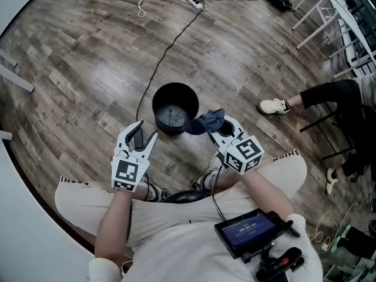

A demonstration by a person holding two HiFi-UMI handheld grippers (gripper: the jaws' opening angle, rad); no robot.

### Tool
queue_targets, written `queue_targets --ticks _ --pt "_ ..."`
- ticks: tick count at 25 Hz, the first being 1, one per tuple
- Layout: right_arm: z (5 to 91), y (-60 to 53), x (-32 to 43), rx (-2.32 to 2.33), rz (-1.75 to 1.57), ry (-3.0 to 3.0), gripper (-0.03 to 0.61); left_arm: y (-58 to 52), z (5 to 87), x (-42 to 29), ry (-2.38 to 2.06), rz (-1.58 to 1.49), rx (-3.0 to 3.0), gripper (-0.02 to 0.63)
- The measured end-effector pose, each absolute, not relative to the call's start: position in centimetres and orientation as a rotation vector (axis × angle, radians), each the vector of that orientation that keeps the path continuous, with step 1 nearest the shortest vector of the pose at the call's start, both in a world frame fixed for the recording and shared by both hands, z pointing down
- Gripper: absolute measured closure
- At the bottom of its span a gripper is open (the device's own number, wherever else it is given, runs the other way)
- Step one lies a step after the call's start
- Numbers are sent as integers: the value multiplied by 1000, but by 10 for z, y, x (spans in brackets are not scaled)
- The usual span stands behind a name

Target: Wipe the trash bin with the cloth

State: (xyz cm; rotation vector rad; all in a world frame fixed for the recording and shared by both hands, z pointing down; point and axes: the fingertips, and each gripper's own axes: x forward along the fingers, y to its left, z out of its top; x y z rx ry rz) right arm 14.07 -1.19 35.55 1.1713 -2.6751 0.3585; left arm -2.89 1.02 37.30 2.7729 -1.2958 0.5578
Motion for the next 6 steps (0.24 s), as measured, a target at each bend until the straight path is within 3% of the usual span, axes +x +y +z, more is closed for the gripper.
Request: queue_targets --ticks 6 --pt "363 -16 151 1212 363 -2648 486 12 369 -21 -1273 553 2795 411"
